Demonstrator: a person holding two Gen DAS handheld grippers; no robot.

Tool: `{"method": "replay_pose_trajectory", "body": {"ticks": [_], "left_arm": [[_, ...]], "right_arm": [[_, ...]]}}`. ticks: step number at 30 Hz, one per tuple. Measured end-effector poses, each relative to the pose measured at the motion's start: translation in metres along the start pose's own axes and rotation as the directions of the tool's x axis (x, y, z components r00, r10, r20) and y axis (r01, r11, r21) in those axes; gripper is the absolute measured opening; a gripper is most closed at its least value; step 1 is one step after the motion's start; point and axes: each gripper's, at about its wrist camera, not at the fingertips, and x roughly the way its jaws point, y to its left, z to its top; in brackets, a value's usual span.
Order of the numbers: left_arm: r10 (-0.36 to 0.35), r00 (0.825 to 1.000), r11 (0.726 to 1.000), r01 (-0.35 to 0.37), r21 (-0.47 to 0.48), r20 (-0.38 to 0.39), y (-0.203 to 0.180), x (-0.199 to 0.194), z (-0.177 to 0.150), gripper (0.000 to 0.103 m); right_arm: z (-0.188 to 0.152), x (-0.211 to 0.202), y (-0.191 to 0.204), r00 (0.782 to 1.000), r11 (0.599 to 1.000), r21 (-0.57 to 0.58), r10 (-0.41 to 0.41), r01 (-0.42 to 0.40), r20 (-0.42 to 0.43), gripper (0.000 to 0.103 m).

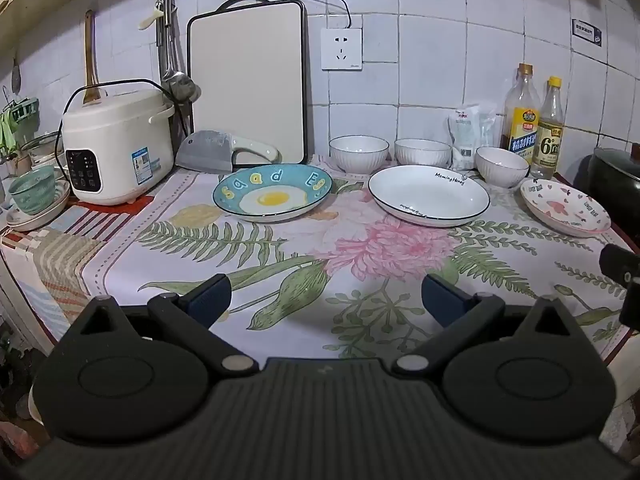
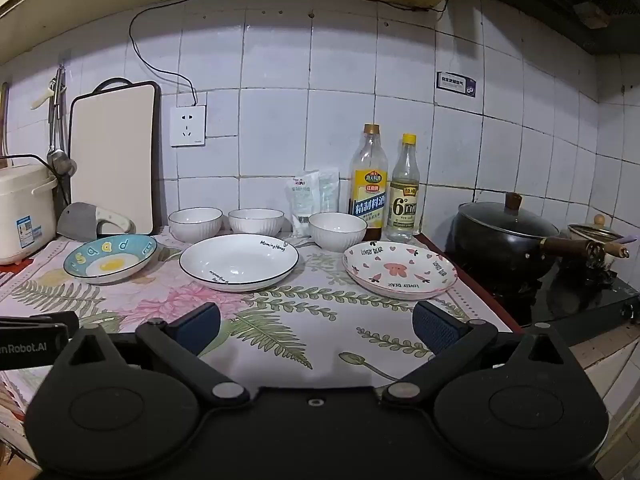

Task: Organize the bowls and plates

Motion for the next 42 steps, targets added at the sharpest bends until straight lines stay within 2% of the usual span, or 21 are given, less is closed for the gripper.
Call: {"method": "replay_pose_trajectory", "body": {"ticks": [5,7,10,13,28,42], "left_arm": [[0.016,0.999,1.000,-0.015,-0.014,0.041,-0.005,-0.002,0.001,0.103],[-0.004,0.999,1.000,0.005,-0.031,0.049,-0.001,-0.002,0.004,0.103],[-0.015,0.998,1.000,0.016,-0.016,0.057,0.002,-0.003,0.001,0.103],[0.008,0.997,1.000,-0.008,0.004,0.077,0.000,-0.006,-0.001,0.103],[0.026,0.997,0.999,-0.027,0.018,0.068,0.005,-0.002,-0.004,0.103],[0.027,0.998,0.999,-0.028,0.016,0.058,0.005,-0.002,-0.004,0.103]], "right_arm": [[0.000,-0.002,0.003,1.000,1.000,-0.005,-0.004,0.004,0.001,0.103],[0.001,-0.002,0.002,1.000,1.000,-0.007,-0.007,0.007,0.002,0.103],[-0.003,-0.004,0.004,1.000,1.000,-0.016,-0.010,0.010,0.016,0.103],[-0.002,-0.004,0.003,1.000,1.000,-0.013,-0.015,0.016,0.016,0.103],[-0.005,-0.002,-0.012,0.997,0.998,-0.003,-0.070,0.070,0.018,0.103],[-0.009,-0.003,-0.008,0.998,0.998,-0.021,-0.065,0.065,0.028,0.103]]}}
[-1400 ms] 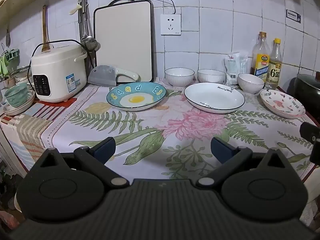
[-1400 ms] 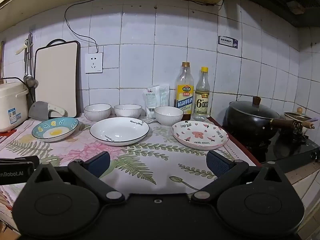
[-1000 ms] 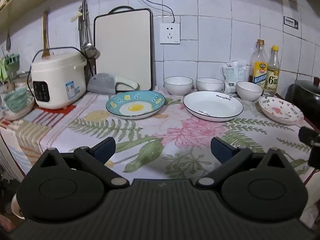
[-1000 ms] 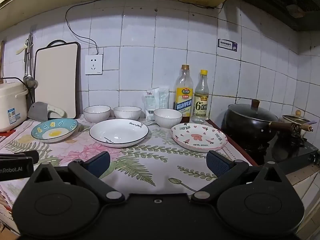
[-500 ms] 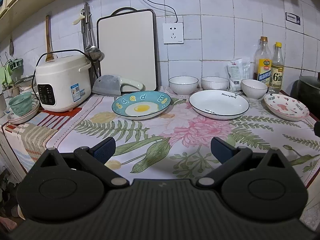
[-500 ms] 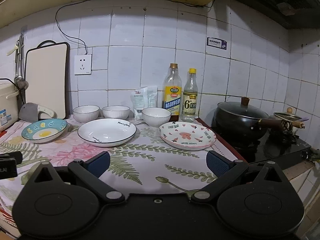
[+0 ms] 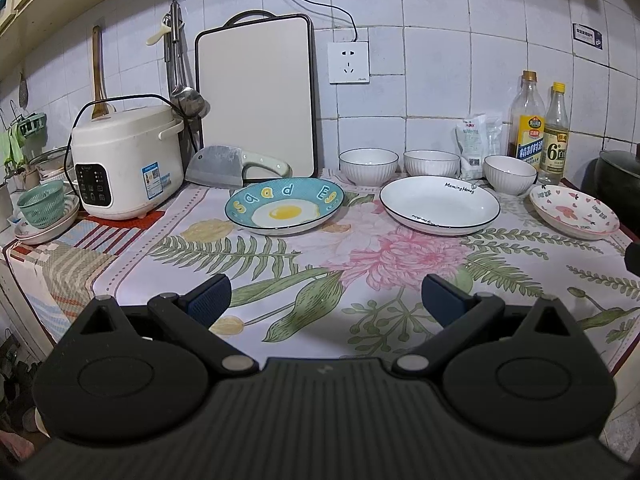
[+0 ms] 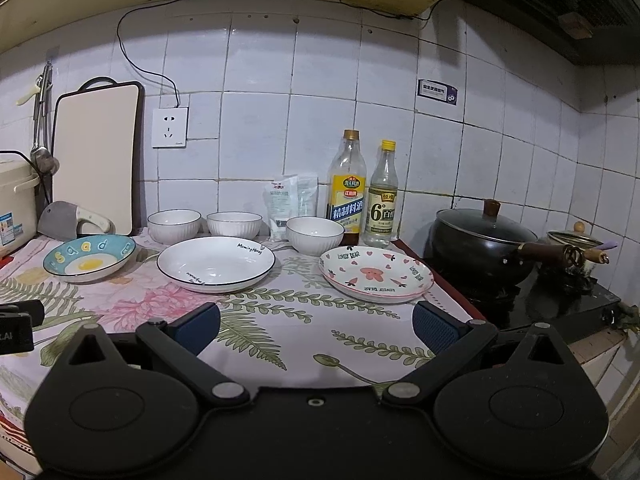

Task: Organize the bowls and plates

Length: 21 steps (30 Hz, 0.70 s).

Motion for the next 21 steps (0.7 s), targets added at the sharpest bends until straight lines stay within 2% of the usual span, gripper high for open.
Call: {"method": "replay_pose_trajectory", "body": {"ticks": [21], "left_arm": [[0.005,1.000,1.000,-0.005,0.008,-0.010,-0.0051,0.0023,-0.0046,0.103]], "right_arm": [[-0.0014,0.0029,0.0017,1.000,1.000,0.005,0.012,-0.012,-0.012,0.103]]}}
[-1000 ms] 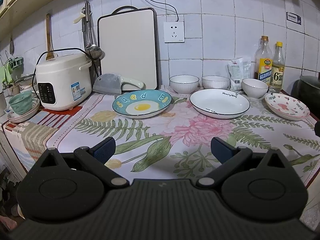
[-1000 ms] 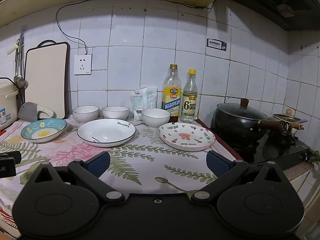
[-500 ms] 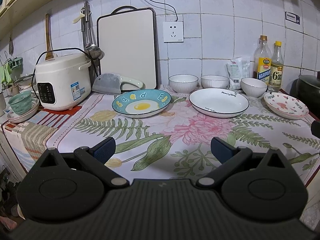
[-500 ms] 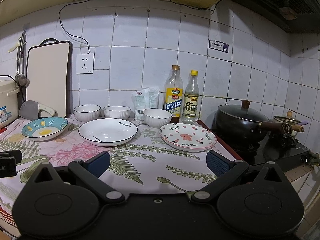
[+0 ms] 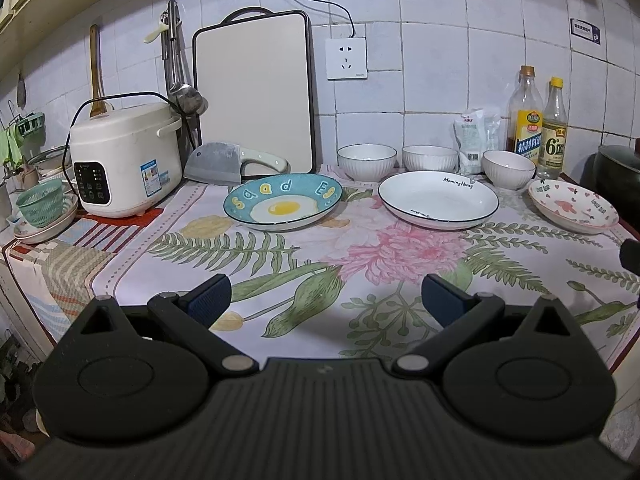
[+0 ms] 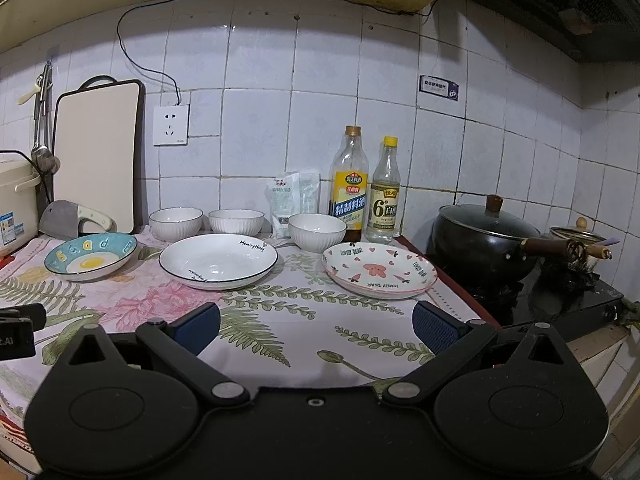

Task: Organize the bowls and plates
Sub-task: 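Move both grippers toward the rim of the white Morning Honey plate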

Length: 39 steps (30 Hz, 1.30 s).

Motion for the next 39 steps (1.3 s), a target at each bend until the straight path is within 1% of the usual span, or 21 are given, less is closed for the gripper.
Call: {"method": "replay_pose_trajectory", "body": {"ticks": [5,9,13,17,20,22,23,26,29,30,33,35,37,39], "left_arm": [[-0.008,1.000,1.000,0.008,-0.003,-0.011,0.003,0.002,0.001,0.103],[-0.037,0.999,0.999,0.037,-0.025,-0.001,0.011,-0.002,0.010,0.103],[-0.071,0.997,0.996,0.070,-0.048,-0.007,0.019,-0.003,0.024,0.103],[-0.084,0.996,0.996,0.084,-0.034,0.001,0.022,0.002,0.040,0.102],[-0.071,0.997,0.997,0.072,-0.013,0.013,0.019,0.012,0.051,0.103],[-0.064,0.997,0.998,0.064,-0.009,0.039,0.016,0.022,0.057,0.103],[-0.067,0.997,0.998,0.067,-0.003,0.046,0.014,0.029,0.060,0.103],[-0.087,0.995,0.996,0.086,0.025,0.044,0.005,0.051,0.071,0.103],[-0.123,0.991,0.991,0.121,0.054,0.047,-0.007,0.072,0.079,0.103],[-0.143,0.989,0.988,0.141,0.060,0.035,-0.010,0.080,0.081,0.103],[-0.223,0.974,0.973,0.224,0.053,-0.025,-0.017,0.105,0.087,0.103],[-0.250,0.967,0.967,0.252,0.035,-0.050,-0.021,0.122,0.089,0.102],[-0.270,0.960,0.963,0.271,0.006,-0.068,-0.024,0.138,0.090,0.101],[-0.255,0.964,0.967,0.256,0.004,-0.081,-0.029,0.154,0.090,0.100]], "right_arm": [[0.001,0.005,0.004,1.000,1.000,-0.007,0.010,-0.010,-0.008,0.103],[0.005,0.011,0.004,0.999,0.999,-0.013,0.047,-0.047,-0.011,0.103],[0.014,0.015,0.003,0.998,0.997,-0.032,0.065,-0.065,-0.006,0.103],[0.024,0.020,-0.004,0.993,0.992,-0.055,0.116,-0.116,0.004,0.103],[0.028,0.028,-0.011,0.985,0.984,-0.065,0.167,-0.164,0.041,0.103],[0.027,0.034,-0.015,0.969,0.973,-0.077,0.226,-0.219,0.096,0.103],[0.028,0.039,-0.016,0.964,0.967,-0.095,0.244,-0.234,0.108,0.103],[0.032,0.059,-0.014,0.951,0.953,-0.138,0.285,-0.268,0.119,0.103],[0.038,0.084,-0.014,0.940,0.943,-0.149,0.318,-0.299,0.127,0.103],[0.040,0.092,-0.014,0.937,0.940,-0.146,0.326,-0.307,0.125,0.103],[0.045,0.124,-0.014,0.932,0.931,-0.130,0.352,-0.340,0.088,0.103],[0.046,0.145,-0.013,0.925,0.924,-0.107,0.375,-0.368,0.064,0.103],[0.043,0.164,-0.013,0.921,0.920,-0.070,0.389,-0.387,0.032,0.103],[0.041,0.183,-0.013,0.912,0.911,-0.038,0.410,-0.410,0.012,0.103]]}}
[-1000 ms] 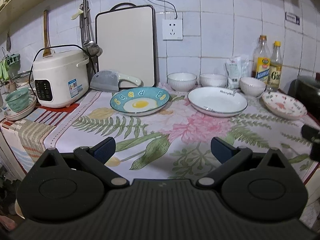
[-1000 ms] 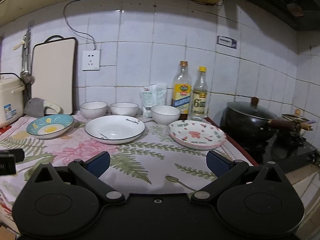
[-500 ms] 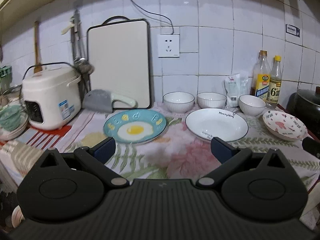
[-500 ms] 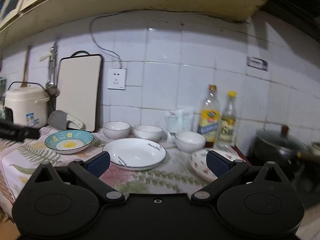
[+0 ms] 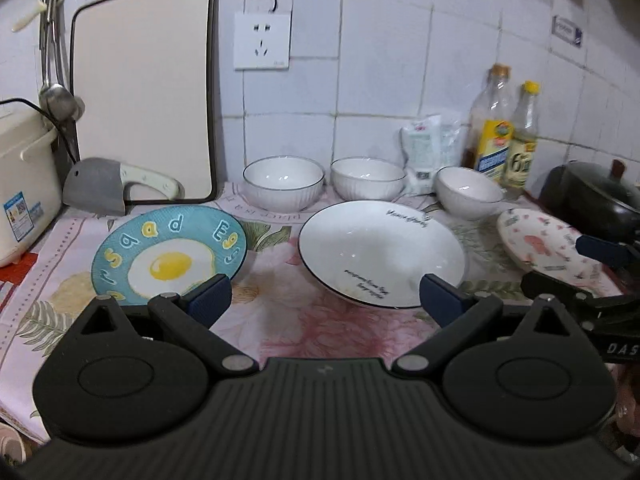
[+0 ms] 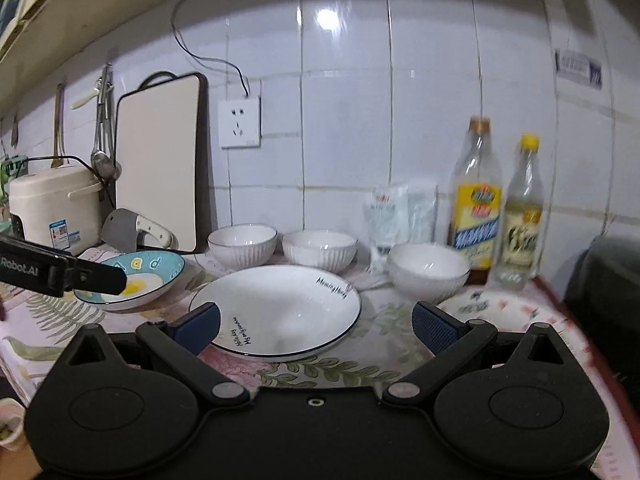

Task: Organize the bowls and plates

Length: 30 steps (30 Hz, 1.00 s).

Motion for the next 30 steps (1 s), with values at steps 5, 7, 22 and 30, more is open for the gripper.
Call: {"method": "replay_pose_trajectory", "body": {"ticks": [5,7,22,30], "left_arm": [[-0.009,0.999,1.000,0.007,-0.028,-0.054,0.006,0.039,0.001,0.093],[-0.004,0.998,0.999,0.001,-0.041,-0.065,0.009,0.053,0.002,0.090],[-0.009,0.977,0.996,-0.011,-0.093,-0.213,0.024,0.151,0.000,0.054],[-0.045,0.981,0.996,0.031,-0.079,-0.188,0.015,0.150,-0.002,0.020]], "right_arm": [[-0.004,0.035,-0.013,0.998,0.998,0.047,0.036,-0.034,-0.044,0.103],[-0.004,0.049,-0.018,0.996,0.997,0.063,0.053,-0.049,-0.065,0.103],[-0.017,0.131,-0.044,0.963,0.967,0.231,0.154,-0.103,-0.219,0.065],[-0.017,0.135,-0.046,0.961,0.973,0.218,0.128,-0.074,-0.246,0.032]]}}
